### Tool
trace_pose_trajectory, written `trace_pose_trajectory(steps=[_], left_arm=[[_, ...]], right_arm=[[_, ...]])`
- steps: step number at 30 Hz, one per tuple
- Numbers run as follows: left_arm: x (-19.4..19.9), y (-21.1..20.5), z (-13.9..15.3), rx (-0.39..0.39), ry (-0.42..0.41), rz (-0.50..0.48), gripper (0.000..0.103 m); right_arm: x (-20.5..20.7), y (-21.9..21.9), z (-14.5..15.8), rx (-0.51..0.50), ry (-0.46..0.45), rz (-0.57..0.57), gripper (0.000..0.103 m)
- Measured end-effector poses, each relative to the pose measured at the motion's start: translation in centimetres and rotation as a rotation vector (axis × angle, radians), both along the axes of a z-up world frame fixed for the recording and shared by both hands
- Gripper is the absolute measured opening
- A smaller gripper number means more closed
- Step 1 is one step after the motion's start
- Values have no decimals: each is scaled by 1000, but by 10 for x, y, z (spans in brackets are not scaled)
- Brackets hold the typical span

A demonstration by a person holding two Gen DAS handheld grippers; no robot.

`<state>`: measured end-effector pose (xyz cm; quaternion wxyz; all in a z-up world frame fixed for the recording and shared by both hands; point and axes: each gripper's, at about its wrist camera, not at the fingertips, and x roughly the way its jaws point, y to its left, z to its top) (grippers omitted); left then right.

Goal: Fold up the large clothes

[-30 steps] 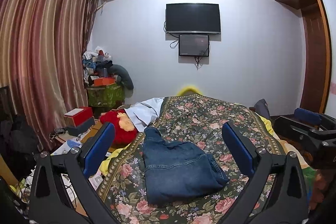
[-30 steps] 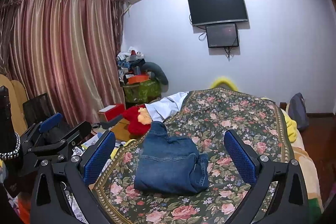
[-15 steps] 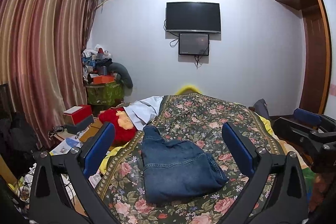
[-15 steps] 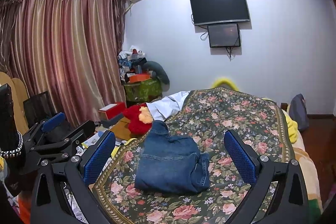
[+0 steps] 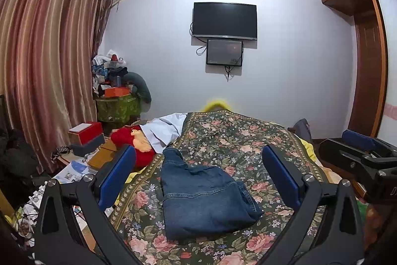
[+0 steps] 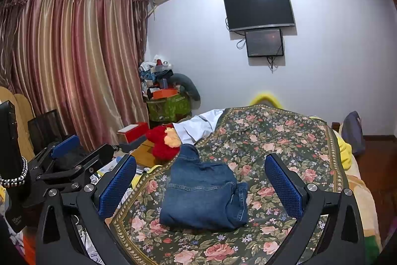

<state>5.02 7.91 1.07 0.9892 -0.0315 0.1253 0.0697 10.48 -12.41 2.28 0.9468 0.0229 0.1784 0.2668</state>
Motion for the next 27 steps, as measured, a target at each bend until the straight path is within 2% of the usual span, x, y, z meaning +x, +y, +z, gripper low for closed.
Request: trace_pose_trajectory(steps=[27], left_arm=[[-2, -3, 2, -23, 6, -47, 103]], right_arm=[[-5, -1, 4, 6, -10, -22, 103]])
